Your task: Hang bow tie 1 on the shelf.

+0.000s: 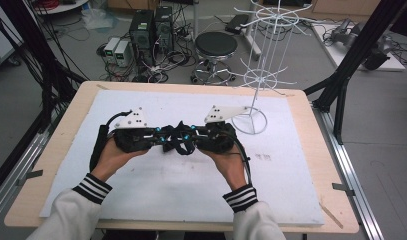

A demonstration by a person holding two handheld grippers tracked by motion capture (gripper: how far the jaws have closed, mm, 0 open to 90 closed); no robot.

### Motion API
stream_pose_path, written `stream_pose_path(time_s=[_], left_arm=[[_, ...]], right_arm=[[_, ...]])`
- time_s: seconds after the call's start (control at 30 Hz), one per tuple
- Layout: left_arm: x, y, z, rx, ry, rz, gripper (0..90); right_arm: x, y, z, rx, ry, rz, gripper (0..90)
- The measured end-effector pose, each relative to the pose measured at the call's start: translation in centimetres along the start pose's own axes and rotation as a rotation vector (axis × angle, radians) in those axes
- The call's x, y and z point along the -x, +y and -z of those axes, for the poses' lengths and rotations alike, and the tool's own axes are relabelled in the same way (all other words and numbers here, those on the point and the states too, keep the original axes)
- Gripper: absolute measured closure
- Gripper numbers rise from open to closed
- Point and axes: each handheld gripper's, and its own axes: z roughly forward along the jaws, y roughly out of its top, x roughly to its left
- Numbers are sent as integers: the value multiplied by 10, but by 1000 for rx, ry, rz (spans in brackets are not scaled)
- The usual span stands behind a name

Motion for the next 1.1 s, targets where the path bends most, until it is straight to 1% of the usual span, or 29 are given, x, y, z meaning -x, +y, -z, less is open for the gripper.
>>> stream_pose_path(time_s=[0.07,0.1,0.13,0.17,0.2,0.23,0.27,0.3,0.33,0.37,0.4,0.43,0.5,0.63,0.8,0.87,0.93,1.03,1.1], left_arm=[[0,0,0,6,-4,1,817],[0,0,0,7,-4,0,769],[-1,0,-1,8,-2,6,698],[-1,-1,-1,5,5,5,627],[0,-1,-1,13,22,2,575],[0,-2,-1,20,28,0,507],[0,-2,-1,35,22,-1,410],[0,-3,-1,62,26,-12,302],[0,-4,0,102,34,-29,218],[0,-5,2,140,33,-44,156],[-1,-6,3,164,20,-44,125],[-2,-6,4,185,5,-38,115],[-4,-7,6,201,-24,-29,66],[-5,-7,10,224,-50,-20,66],[-7,-13,15,251,-51,-1,66],[-7,-18,18,269,-39,-1,66],[-8,-24,22,288,-28,12,66],[-7,-31,27,299,-17,31,66],[-7,-36,31,308,-7,32,66]], right_arm=[[0,0,1,-2,0,4,840],[0,0,1,-1,-2,9,841],[0,0,1,-2,-6,14,841],[0,0,2,-4,-9,12,841],[0,0,2,0,-10,15,841],[0,0,3,0,-11,13,841],[0,0,3,3,-15,12,841],[1,0,4,5,-19,15,841],[1,0,4,8,-19,14,841],[2,0,5,5,-20,12,841],[2,0,5,7,-23,10,841],[3,0,6,8,-24,11,841],[3,-1,7,11,-27,9,841],[3,-1,9,16,-28,6,841],[3,-1,12,26,-31,13,841],[3,-1,14,32,-33,11,841],[4,-2,18,39,-40,13,841],[6,-3,23,51,-51,11,840],[8,-5,28,59,-63,5,840]])
